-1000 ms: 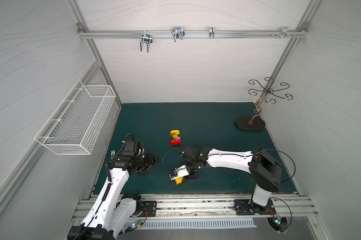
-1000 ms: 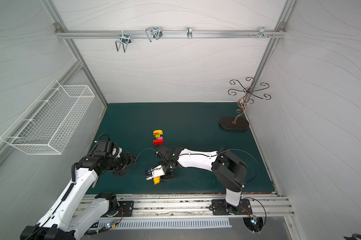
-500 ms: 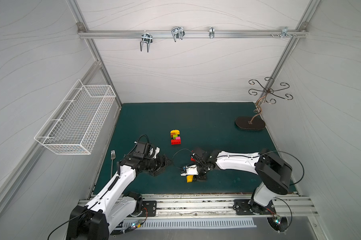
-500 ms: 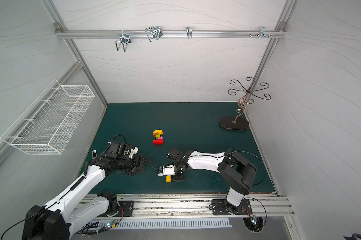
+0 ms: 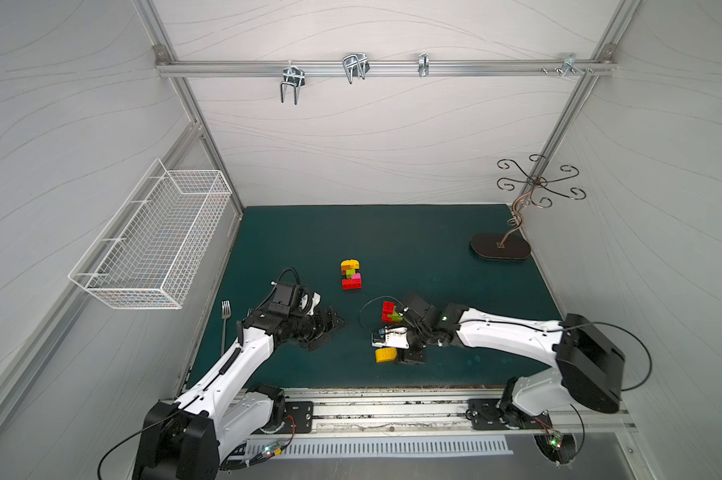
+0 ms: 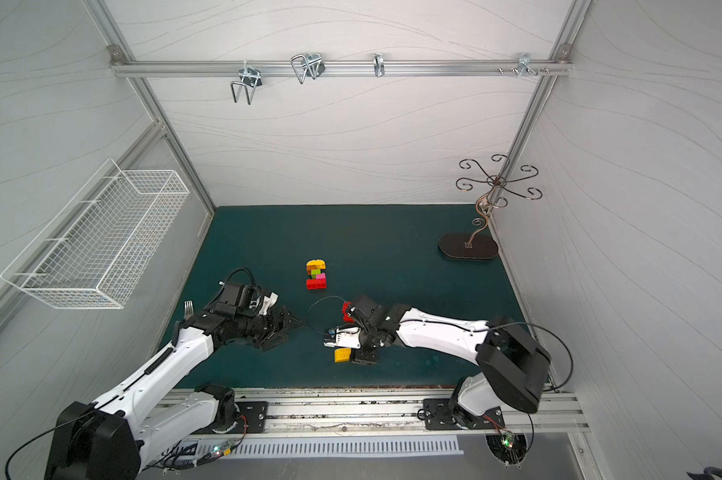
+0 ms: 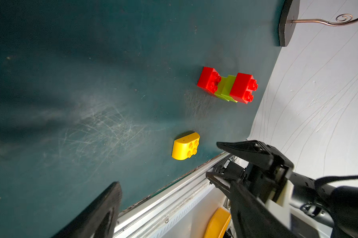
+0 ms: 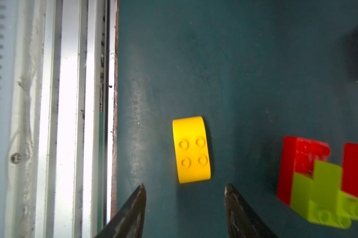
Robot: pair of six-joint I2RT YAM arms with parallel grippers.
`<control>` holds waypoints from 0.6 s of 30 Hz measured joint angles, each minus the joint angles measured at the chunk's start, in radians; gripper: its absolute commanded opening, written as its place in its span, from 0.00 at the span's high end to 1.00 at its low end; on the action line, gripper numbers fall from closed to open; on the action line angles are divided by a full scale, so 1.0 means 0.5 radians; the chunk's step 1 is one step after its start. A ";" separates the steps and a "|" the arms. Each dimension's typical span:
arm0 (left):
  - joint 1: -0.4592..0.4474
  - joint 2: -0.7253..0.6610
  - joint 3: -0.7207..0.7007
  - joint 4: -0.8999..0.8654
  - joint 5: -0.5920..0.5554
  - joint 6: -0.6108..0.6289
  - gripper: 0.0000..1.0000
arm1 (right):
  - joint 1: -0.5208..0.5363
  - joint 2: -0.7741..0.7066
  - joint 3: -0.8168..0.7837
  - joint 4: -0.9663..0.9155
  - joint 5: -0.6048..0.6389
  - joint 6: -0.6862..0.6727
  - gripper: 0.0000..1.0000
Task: Assemble the letter s with lego
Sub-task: Adjust the lego brick at the center of the board, then pick up the lego brick from the center of the board.
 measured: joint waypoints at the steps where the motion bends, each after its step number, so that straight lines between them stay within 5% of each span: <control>1: 0.000 0.010 0.000 0.011 0.001 0.001 0.14 | 0.009 -0.075 -0.076 0.084 0.008 0.043 0.36; 18: -0.011 0.147 0.001 0.051 0.008 0.037 0.14 | 0.090 0.066 -0.806 1.310 0.229 0.336 0.24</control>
